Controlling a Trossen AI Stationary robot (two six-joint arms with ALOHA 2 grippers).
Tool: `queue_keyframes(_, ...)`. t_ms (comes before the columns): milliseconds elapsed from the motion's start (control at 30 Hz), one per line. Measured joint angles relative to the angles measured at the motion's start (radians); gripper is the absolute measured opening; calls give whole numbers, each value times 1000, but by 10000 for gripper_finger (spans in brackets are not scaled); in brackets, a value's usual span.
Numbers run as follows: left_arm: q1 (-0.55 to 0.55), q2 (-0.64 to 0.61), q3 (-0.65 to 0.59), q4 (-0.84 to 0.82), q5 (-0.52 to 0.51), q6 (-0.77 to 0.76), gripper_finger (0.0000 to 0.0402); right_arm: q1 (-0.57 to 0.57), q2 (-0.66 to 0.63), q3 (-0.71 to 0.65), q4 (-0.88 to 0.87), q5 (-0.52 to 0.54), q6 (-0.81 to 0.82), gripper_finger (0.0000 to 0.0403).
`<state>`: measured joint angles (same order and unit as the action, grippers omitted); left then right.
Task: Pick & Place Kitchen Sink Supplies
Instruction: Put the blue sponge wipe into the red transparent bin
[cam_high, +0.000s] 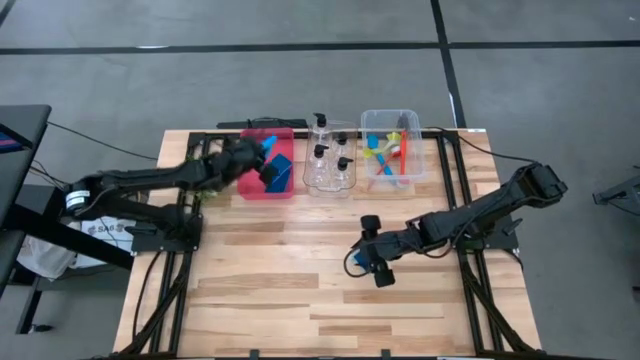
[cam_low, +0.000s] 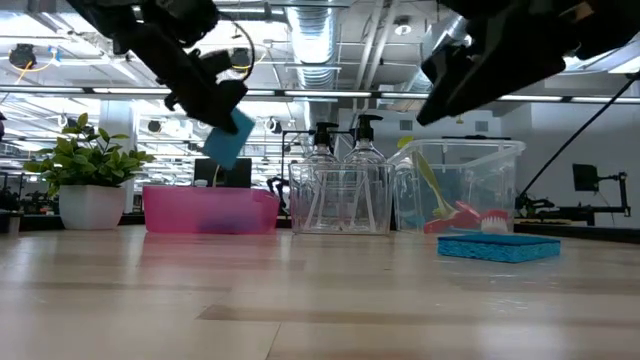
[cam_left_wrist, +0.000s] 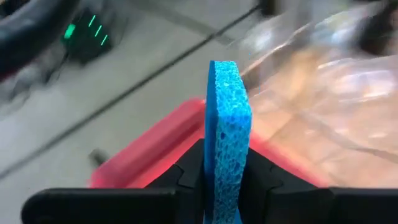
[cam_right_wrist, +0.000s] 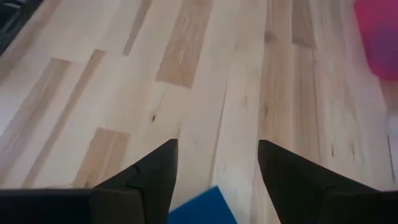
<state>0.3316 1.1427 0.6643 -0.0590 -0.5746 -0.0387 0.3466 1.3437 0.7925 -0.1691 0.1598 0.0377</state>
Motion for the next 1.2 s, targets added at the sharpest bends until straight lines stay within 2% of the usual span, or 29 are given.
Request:
queue_keyframes(67, 65, 2, 28, -71, 39, -27, 64, -1, 0, 0, -19, 0, 23, 218)
queue_keyframes(133, 111, 3, 38, -80, 126, -31, 69, 0, 0, 0, -33, 0, 39, 222)
queue_keyframes(200, 136, 4, 38, -83, 203, -25, 75, 3, 0, 0, -54, -1, 42, 227)
queue_keyframes(267, 143, 11, 38, -83, 233, -13, 84, 8, 0, 0, -72, -1, 43, 233)
queue_keyframes(500, 128, 55, 38, -82, 239, 80, 136, 7, 0, 0, -141, -2, 81, 250)
queue_keyframes(667, 109, 71, 31, -82, 238, 78, 164, 17, 12, -15, -215, -1, 85, 250)
queue_keyframes(900, 46, 71, 27, -77, 239, 57, 164, 27, 59, -64, -258, 19, 77, 250)
queue_keyframes(1200, -92, 71, 27, -56, 239, -54, 158, 14, 260, -82, -189, 67, 9, 250)
